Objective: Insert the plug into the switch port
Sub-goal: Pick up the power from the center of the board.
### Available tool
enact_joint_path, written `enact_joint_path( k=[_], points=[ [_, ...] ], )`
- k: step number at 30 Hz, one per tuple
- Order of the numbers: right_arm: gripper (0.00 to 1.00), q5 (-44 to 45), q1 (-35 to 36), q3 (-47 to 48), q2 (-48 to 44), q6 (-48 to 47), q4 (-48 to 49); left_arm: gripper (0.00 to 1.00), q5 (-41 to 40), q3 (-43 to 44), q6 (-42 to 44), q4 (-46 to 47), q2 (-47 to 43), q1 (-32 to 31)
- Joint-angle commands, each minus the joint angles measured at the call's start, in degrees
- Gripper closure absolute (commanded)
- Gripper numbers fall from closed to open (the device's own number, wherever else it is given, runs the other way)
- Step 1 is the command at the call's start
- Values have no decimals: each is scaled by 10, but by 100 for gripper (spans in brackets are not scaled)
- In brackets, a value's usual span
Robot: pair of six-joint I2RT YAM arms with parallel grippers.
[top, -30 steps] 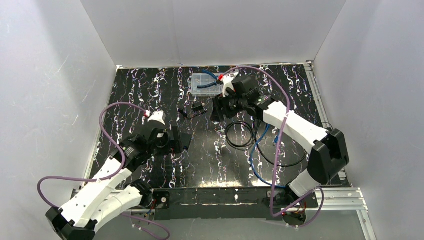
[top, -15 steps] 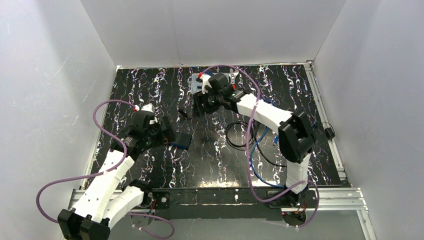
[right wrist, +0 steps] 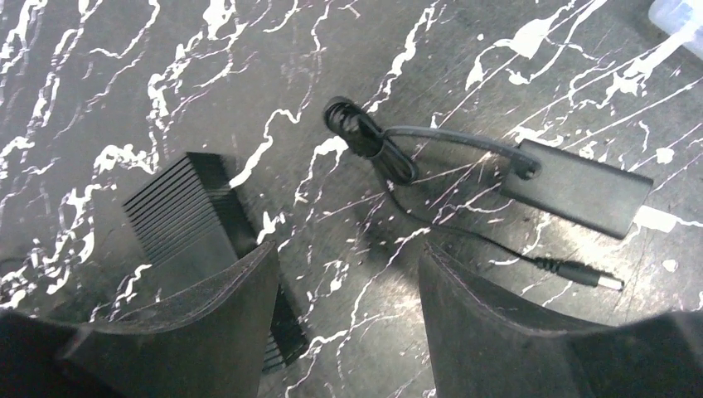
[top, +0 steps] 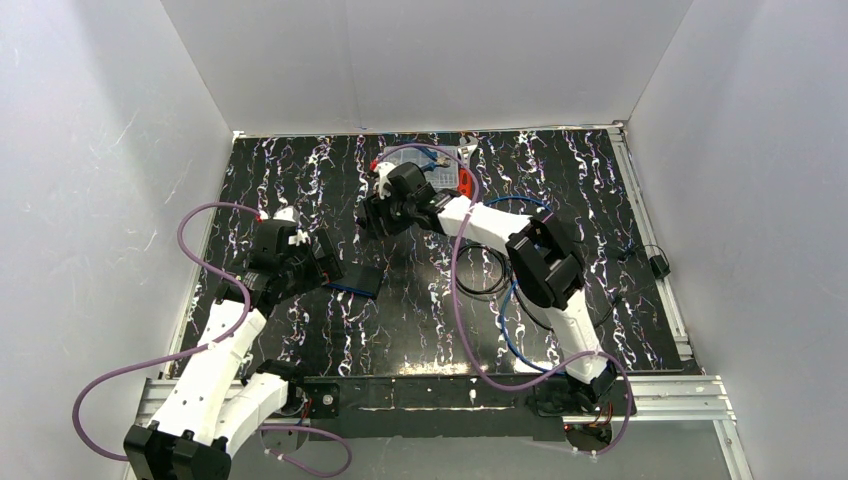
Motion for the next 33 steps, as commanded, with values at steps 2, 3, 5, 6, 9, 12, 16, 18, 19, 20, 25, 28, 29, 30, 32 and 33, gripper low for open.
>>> enact_joint_path(
  k=[2, 3, 5, 6, 9, 12, 16, 18, 19, 20, 25, 28, 29, 30, 32, 33],
  points=[
    [31, 38, 9, 65, 40, -39, 58, 0, 24, -11, 8, 2, -6, 6],
    [31, 43, 10, 75, 49, -43, 59, 0, 27, -11, 9, 4, -6, 6],
    [31, 52, 12, 97, 67, -52, 56, 1, 30, -12, 9, 6, -4, 7],
    [31, 58, 14, 108, 77, -57, 53, 1, 31, -12, 10, 7, -3, 7],
    [31, 72, 17, 134, 101, -70, 50, 0, 34, -12, 11, 7, -1, 9],
    [31, 64, 18, 153, 120, -67, 45, 0, 35, -11, 13, 8, -1, 9],
    [31, 67, 21, 165, 135, -63, 44, 1, 41, -11, 14, 11, 4, 11],
    [31, 70, 23, 173, 143, -64, 39, 1, 46, -11, 14, 13, 7, 12],
    [32, 72, 24, 177, 146, -63, 37, 1, 48, -11, 14, 13, 8, 13],
    [32, 73, 24, 180, 149, -63, 36, 0, 50, -11, 14, 14, 10, 14],
    [40, 72, 25, 189, 155, -59, 35, 0, 57, -11, 15, 16, 12, 17],
    [53, 72, 25, 197, 159, -57, 31, 1, 60, -12, 16, 17, 12, 18],
    [57, 73, 25, 198, 160, -56, 30, 1, 60, -11, 16, 16, 12, 19],
    [62, 73, 25, 199, 161, -56, 29, 1, 60, -12, 16, 16, 12, 19],
    [74, 72, 25, 199, 159, -56, 30, 1, 60, -13, 17, 15, 11, 19],
    [81, 72, 25, 198, 158, -56, 31, 1, 59, -13, 17, 15, 10, 19]
  ],
)
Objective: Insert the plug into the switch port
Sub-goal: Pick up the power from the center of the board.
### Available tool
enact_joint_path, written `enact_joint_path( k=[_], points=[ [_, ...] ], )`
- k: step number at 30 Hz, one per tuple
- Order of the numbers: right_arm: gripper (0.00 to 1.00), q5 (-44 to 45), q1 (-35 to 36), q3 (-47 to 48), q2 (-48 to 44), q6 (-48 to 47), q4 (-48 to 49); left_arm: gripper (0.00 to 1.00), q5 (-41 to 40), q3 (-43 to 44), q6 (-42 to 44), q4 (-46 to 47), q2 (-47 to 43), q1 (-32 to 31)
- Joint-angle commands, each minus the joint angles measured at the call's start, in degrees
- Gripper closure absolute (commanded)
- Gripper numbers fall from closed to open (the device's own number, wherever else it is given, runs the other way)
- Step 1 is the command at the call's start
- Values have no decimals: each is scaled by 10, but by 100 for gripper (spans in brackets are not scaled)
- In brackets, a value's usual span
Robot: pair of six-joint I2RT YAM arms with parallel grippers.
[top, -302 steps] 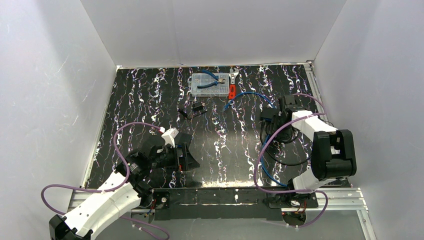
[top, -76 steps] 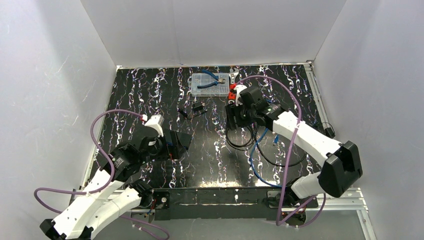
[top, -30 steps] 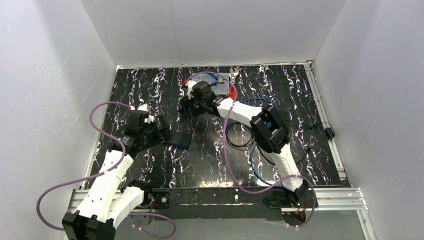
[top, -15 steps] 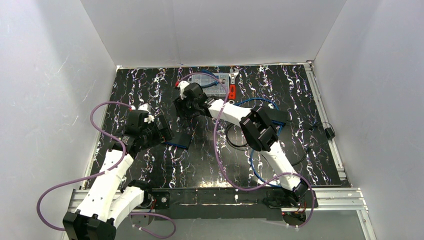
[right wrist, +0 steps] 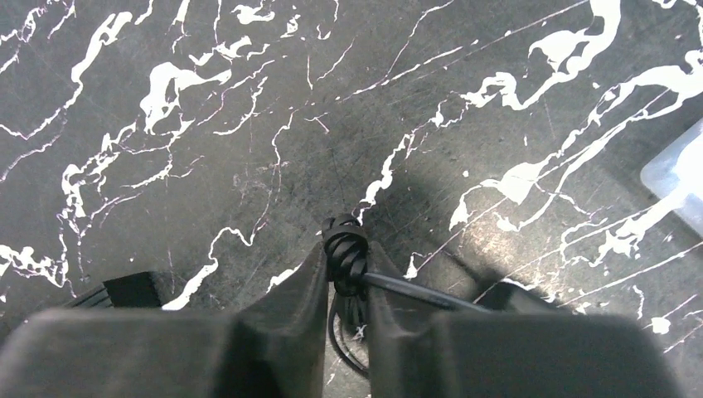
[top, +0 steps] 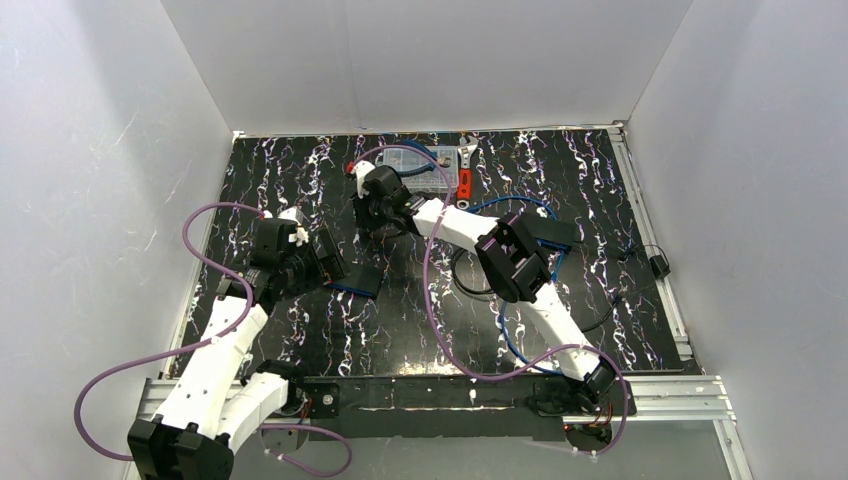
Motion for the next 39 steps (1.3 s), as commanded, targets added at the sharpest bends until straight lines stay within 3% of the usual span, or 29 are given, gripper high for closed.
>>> enact_joint_path(
  k=[1, 3, 11, 21, 39],
  points=[
    [89, 3, 2, 24, 3, 1, 14, 0, 7, -4, 9, 2, -3, 5],
    [99, 1, 2, 13, -6, 1, 26, 1, 10, -4, 10, 2, -5, 5],
    [99, 12, 2, -111, -100, 0, 120, 0, 40, -12, 8, 11, -18, 5],
    [99, 32, 2, -331, -281, 45, 272, 1, 158, -19, 24, 21, -50, 6],
    [99, 34, 2, -543, -576, 134, 276, 0, 345, -96, -18, 127, -132, 4]
  ],
)
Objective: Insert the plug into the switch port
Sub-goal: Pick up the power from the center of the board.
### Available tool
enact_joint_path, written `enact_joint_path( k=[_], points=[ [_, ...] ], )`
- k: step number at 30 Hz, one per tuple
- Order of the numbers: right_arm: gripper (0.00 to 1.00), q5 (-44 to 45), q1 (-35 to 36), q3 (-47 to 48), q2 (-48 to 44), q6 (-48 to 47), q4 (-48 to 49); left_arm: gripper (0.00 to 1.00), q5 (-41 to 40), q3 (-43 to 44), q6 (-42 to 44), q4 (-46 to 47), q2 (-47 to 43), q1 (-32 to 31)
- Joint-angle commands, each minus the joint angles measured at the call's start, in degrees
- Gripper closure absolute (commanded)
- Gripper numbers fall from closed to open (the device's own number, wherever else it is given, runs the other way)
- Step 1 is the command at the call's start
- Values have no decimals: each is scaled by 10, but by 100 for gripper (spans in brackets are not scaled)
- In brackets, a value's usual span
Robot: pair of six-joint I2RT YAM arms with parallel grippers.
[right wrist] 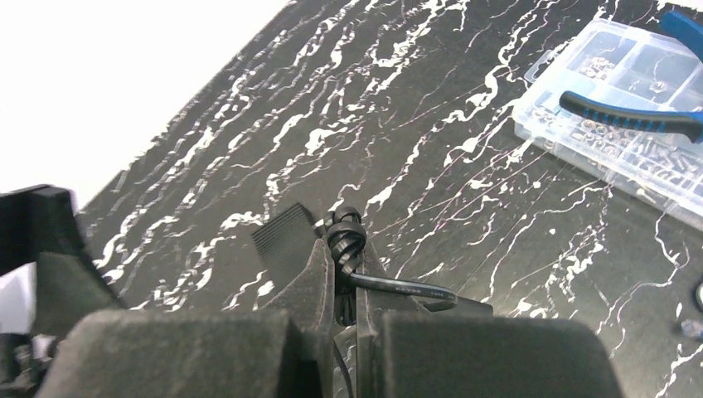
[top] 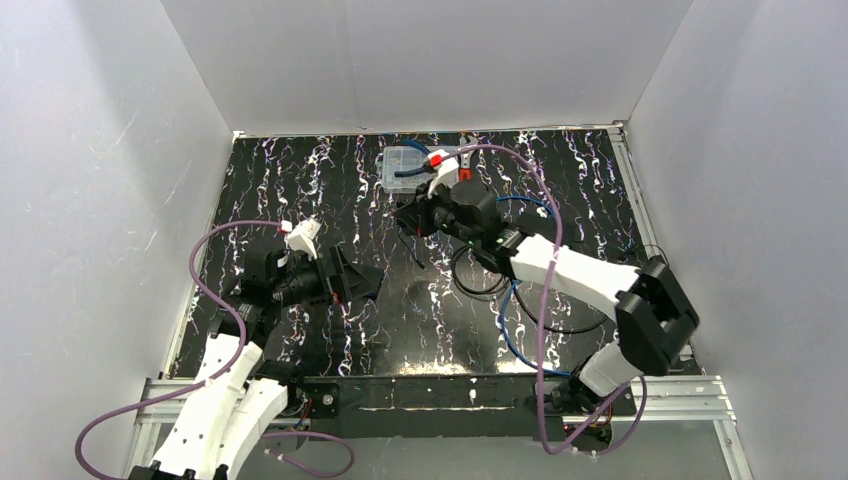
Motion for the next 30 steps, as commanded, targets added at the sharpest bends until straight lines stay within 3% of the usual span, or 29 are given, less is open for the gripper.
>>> enact_joint_path(
  k=[1, 9, 17, 30],
  points=[
    [99, -21, 2, -36, -84, 56, 31, 1, 85, -28, -24, 57, -13, 2],
    [99, -74, 4, -88, -171, 135, 22, 1, 130, -59, -64, 150, -36, -34],
    [99, -118, 9, -101, -208, 209, 17, 1, 39, -57, -75, 212, -5, -164],
    [99, -124, 25, -117, -250, 326, 39, 12, -12, -78, -92, 353, 49, -256]
  ],
)
